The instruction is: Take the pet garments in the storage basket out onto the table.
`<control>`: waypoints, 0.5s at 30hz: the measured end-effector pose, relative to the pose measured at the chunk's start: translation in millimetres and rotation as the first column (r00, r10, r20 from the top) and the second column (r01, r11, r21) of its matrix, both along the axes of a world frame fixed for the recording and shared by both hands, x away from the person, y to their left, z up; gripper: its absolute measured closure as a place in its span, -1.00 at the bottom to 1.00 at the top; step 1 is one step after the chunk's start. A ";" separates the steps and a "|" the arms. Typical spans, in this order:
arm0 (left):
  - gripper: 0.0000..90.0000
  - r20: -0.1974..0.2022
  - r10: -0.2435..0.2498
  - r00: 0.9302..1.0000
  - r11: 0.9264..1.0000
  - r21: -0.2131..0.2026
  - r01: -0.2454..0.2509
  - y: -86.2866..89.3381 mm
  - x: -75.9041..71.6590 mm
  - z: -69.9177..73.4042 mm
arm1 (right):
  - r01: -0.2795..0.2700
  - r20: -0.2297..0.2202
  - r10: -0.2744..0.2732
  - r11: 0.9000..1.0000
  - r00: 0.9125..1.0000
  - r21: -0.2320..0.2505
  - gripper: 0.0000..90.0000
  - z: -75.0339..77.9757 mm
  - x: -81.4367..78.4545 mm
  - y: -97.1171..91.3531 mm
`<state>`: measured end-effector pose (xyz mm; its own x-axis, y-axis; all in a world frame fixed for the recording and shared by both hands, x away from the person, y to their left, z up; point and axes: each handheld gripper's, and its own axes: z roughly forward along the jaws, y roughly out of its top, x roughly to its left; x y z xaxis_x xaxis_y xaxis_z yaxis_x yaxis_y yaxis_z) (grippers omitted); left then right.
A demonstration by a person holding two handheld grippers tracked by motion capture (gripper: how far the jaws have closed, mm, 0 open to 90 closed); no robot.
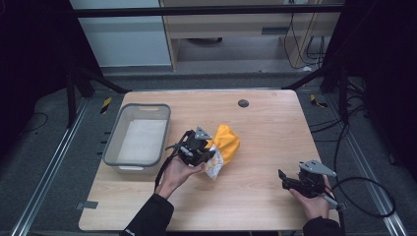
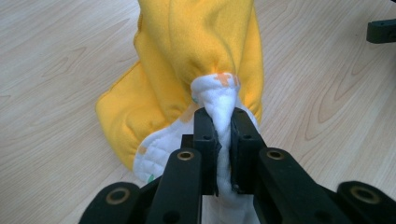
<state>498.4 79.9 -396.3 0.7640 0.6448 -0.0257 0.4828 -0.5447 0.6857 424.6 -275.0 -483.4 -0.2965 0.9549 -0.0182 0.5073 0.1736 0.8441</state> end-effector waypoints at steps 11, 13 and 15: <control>0.85 -0.019 -0.007 1.000 1.000 0.010 0.007 -12.9 6.0 -19.2 | 0.001 -0.002 -0.001 1.000 1.000 -0.006 -0.65 0.1 -0.4 -0.7; 0.84 -0.019 -0.010 1.000 1.000 0.015 0.010 -15.3 6.8 -22.4 | 0.001 -0.002 -0.001 1.000 1.000 -0.005 -0.65 0.1 -0.4 -0.6; 0.84 -0.014 -0.015 1.000 1.000 0.018 0.016 -17.5 6.5 -25.0 | 0.001 -0.002 -0.001 1.000 1.000 -0.006 -0.65 0.1 -0.4 -0.7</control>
<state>504.9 62.4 -421.3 0.7736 0.6332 -0.0247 0.4834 -0.5645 0.6691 424.2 -275.7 -483.3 -0.2958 0.9550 -0.0236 0.5093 0.1785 0.8419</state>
